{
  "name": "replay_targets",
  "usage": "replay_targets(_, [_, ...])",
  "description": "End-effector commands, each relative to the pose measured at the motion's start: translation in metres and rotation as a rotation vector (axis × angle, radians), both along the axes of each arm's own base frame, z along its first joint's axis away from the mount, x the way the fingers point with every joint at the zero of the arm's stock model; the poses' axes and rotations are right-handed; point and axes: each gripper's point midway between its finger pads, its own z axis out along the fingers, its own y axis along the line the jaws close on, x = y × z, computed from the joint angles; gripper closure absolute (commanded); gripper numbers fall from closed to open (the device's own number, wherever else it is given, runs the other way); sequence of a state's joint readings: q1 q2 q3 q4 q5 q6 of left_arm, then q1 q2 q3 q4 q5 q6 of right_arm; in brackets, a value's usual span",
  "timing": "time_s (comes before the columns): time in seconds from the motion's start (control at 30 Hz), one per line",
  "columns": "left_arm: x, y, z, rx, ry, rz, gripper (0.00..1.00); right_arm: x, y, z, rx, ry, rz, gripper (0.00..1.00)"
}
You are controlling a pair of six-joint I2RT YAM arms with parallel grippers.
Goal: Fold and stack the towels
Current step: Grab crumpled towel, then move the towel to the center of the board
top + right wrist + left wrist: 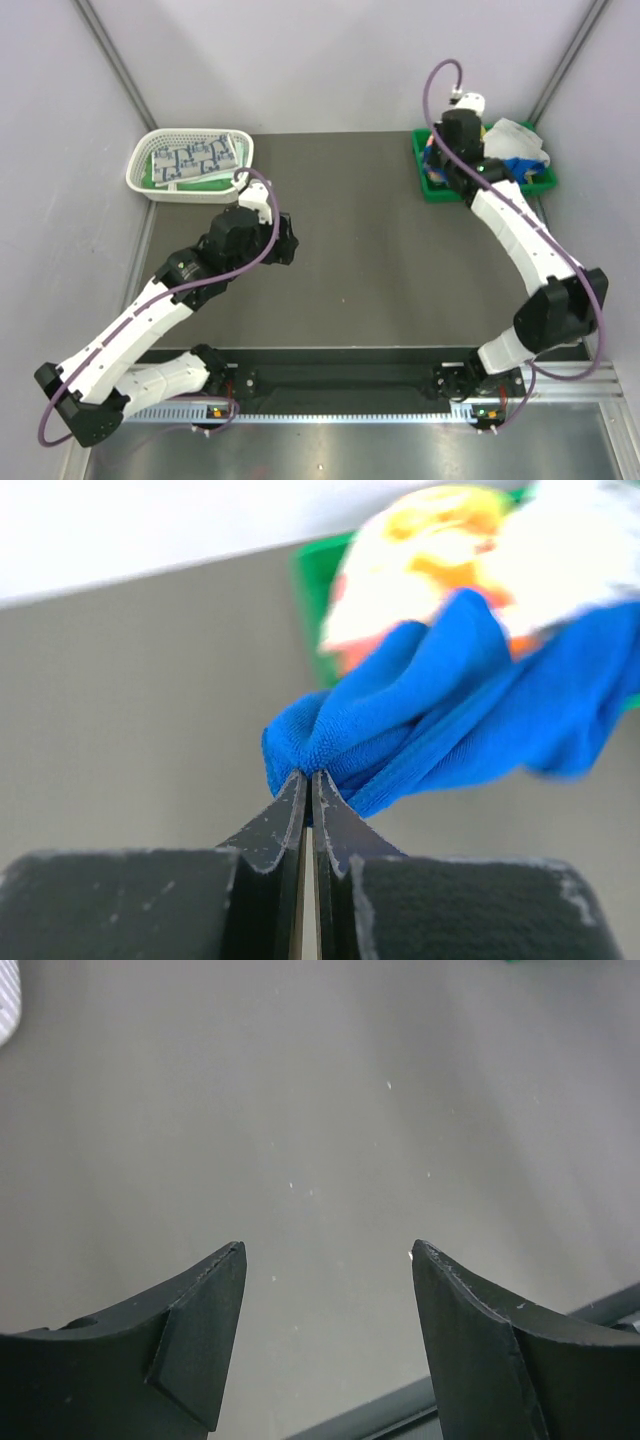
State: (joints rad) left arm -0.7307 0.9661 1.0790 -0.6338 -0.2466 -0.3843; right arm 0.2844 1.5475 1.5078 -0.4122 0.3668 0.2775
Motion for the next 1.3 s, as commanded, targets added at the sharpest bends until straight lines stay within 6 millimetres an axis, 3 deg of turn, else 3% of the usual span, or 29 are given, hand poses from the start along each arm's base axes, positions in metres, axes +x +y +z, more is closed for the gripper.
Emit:
replay_targets(0.0, [-0.008,-0.001,0.001,-0.059,0.000,-0.006,0.28,-0.043,0.037,0.001,0.002,-0.003,0.073,1.00])
replay_targets(0.03, [-0.009,0.001,0.001,-0.078,0.003,0.011,0.28,-0.060,0.062,0.009,0.015,-0.024,0.147,1.00])
replay_targets(0.07, [-0.010,0.003,-0.007,-0.078,0.016,0.025,0.28,-0.071,0.073,0.007,0.023,-0.024,0.179,1.00])
replay_targets(0.1, [-0.009,0.005,-0.009,-0.083,0.014,0.044,0.28,-0.089,0.096,-0.012,0.031,0.012,0.239,1.00])
replay_targets(0.17, [-0.010,0.006,-0.019,-0.105,0.037,0.073,0.28,-0.112,0.122,-0.015,0.082,0.003,0.331,1.00])
replay_targets(0.2, [-0.009,0.008,-0.023,-0.110,0.040,0.096,0.27,-0.136,0.145,-0.037,0.089,0.044,0.403,1.00])
replay_targets(0.23, [-0.008,0.007,-0.030,-0.122,0.064,0.123,0.27,-0.147,0.154,-0.043,0.094,0.054,0.430,1.00])
replay_targets(0.37, [-0.008,-0.001,-0.067,-0.165,0.156,0.169,0.26,-0.193,0.178,-0.073,0.144,0.099,0.506,1.00])
replay_targets(0.4, [-0.008,-0.004,-0.073,-0.183,0.170,0.171,0.26,-0.216,0.191,-0.094,0.160,0.147,0.586,1.00])
replay_targets(0.43, [-0.005,-0.011,-0.076,-0.225,0.177,0.176,0.26,-0.227,0.197,-0.097,0.180,0.153,0.611,1.00])
replay_targets(0.57, [-0.003,-0.022,-0.115,-0.230,0.246,0.183,0.26,-0.269,0.202,-0.133,0.192,0.229,0.599,0.98])
replay_targets(0.6, [-0.002,-0.023,-0.122,-0.228,0.261,0.190,0.26,-0.286,0.201,-0.151,0.173,0.256,0.623,0.98])
replay_targets(0.7, [0.000,-0.032,-0.140,-0.226,0.296,0.182,0.26,-0.318,0.202,-0.171,0.207,0.289,0.652,0.94])
replay_targets(0.77, [0.007,-0.035,-0.148,-0.210,0.295,0.192,0.25,-0.330,0.198,-0.181,0.210,0.316,0.628,0.93])
replay_targets(0.87, [0.017,-0.045,-0.158,-0.187,0.309,0.172,0.24,-0.344,0.174,-0.190,0.149,0.284,0.536,0.92])
replay_targets(0.9, [0.017,-0.051,-0.171,-0.165,0.349,0.161,0.24,-0.355,0.173,-0.190,0.150,0.285,0.549,0.91])
replay_targets(0.93, [0.019,-0.059,-0.170,-0.174,0.365,0.140,0.26,-0.359,0.166,-0.191,0.145,0.285,0.540,0.80])
replay_targets(1.0, [0.012,-0.070,-0.185,-0.162,0.451,0.108,0.28,-0.363,0.168,-0.189,0.168,0.286,0.541,0.69])
replay_targets(1.07, [0.009,-0.073,-0.195,-0.171,0.484,0.114,0.29,-0.359,0.165,-0.183,0.152,0.269,0.520,0.58])
replay_targets(1.13, [0.008,-0.078,-0.200,-0.189,0.504,0.111,0.29,-0.347,0.166,-0.163,0.161,0.196,0.482,0.52])
replay_targets(1.17, [0.008,-0.080,-0.201,-0.197,0.513,0.107,0.30,-0.340,0.168,-0.149,0.150,0.157,0.481,0.51])
replay_targets(1.27, [0.004,-0.079,-0.208,-0.198,0.549,0.135,0.32,-0.307,0.158,-0.140,0.117,0.164,0.431,0.52])
